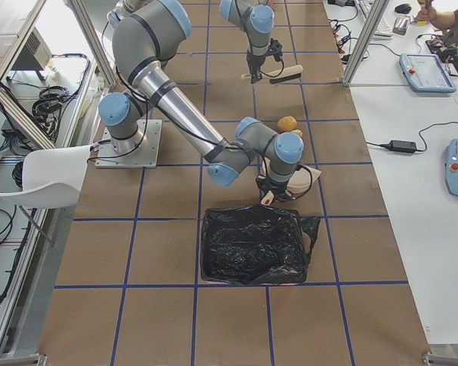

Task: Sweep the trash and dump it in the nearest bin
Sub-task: 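Move the brush with the left gripper behind the potato and yellow pieces, then sweep the potato into the dustpan with the left gripper's brush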

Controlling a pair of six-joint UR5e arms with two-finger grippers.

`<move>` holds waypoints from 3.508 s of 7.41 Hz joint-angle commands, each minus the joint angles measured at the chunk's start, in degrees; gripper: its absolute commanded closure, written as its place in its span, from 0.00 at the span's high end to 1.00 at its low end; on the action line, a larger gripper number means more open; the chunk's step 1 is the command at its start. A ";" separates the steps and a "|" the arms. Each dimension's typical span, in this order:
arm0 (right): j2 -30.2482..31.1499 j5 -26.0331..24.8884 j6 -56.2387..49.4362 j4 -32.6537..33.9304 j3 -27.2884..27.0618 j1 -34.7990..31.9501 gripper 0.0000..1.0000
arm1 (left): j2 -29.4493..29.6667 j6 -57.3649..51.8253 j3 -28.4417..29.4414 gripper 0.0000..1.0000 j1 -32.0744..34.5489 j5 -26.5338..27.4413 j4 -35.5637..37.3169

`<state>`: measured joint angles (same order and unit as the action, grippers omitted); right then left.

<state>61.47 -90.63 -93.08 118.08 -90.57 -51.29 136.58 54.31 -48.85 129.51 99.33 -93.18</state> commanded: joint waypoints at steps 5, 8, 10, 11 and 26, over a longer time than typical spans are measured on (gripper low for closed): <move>-0.48 0.02 -0.52 -4.26 -0.39 -1.80 0.13 | 6.59 -2.25 5.69 0.00 2.59 -2.64 2.64; -0.48 0.19 -0.52 -5.13 -0.39 -1.80 0.13 | 8.60 -3.86 5.78 0.00 2.94 -3.53 4.05; -0.39 0.28 -0.52 -5.23 -0.39 -1.88 0.13 | 9.84 -4.47 6.48 0.00 3.03 -3.53 5.12; -0.39 0.28 -0.52 -5.49 -0.39 -1.97 0.13 | 9.93 -6.65 6.57 0.00 3.03 -3.70 5.20; -0.30 0.28 0.18 -5.49 -0.13 -3.64 0.16 | 9.59 -44.94 9.30 0.00 4.96 -13.46 11.27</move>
<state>61.17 -90.35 -92.93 112.59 -90.70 -54.92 147.55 6.47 -39.14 133.94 86.08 -81.41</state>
